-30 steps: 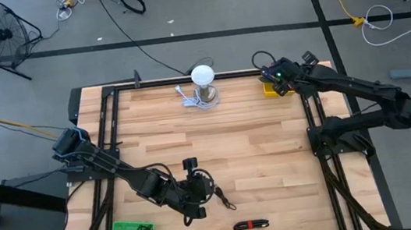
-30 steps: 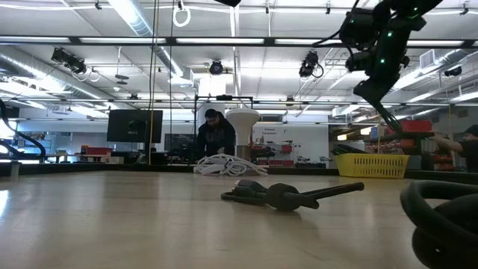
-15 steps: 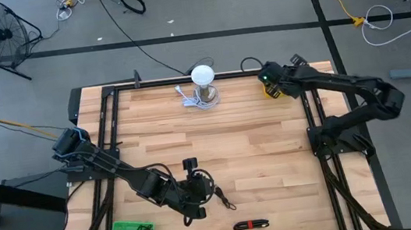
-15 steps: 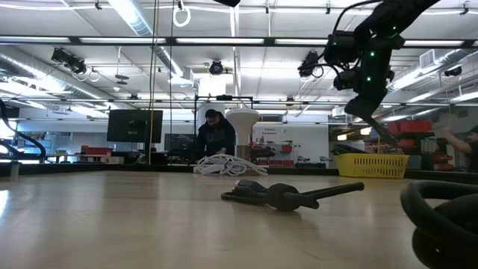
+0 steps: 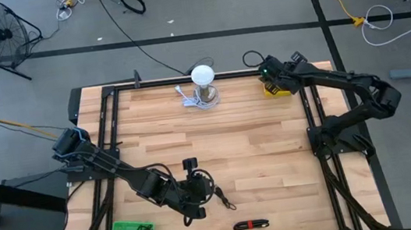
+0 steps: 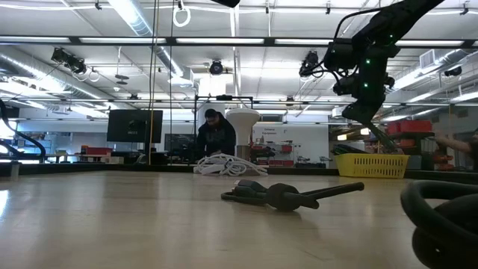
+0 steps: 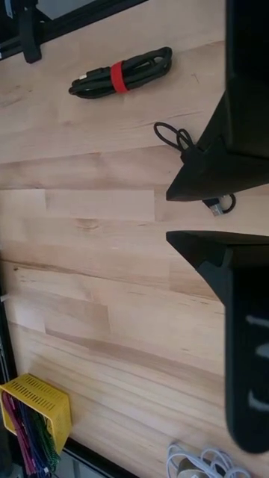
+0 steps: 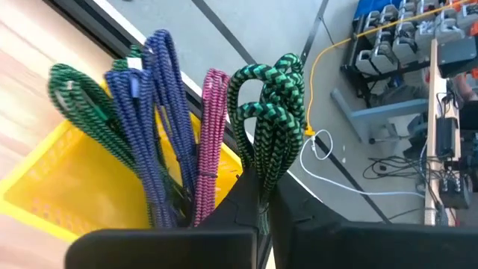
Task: Pick & Place USB Port
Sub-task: Put the green USB cable into the yellow bin
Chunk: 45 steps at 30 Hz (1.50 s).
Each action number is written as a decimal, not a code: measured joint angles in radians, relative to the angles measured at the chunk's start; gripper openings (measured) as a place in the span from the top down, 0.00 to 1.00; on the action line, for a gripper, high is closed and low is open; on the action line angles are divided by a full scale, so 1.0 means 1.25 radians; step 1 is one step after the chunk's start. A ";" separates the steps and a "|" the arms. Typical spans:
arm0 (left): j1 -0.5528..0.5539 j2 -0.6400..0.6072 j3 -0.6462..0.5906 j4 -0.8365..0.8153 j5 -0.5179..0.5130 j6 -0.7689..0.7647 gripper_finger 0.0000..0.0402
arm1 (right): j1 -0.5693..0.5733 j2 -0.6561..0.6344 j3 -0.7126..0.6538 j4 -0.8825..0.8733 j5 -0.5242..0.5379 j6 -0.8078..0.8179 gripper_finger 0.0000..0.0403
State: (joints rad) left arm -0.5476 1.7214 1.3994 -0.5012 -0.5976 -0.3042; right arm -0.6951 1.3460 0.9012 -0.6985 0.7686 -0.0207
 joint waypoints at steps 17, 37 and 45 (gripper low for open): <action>0.000 0.000 0.000 -0.003 0.001 0.000 0.81 | -0.020 0.040 0.000 0.027 -0.016 -0.018 0.99; 0.000 0.000 0.000 -0.005 0.001 0.000 0.81 | -0.032 0.086 0.000 0.035 -0.102 -0.010 0.94; 0.000 0.000 0.000 -0.005 0.001 -0.001 0.81 | -0.051 0.086 0.000 0.014 -0.104 0.007 0.92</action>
State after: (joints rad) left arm -0.5476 1.7214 1.3994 -0.5075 -0.5968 -0.3049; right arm -0.7587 1.4539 0.9012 -0.6814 0.6386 -0.0125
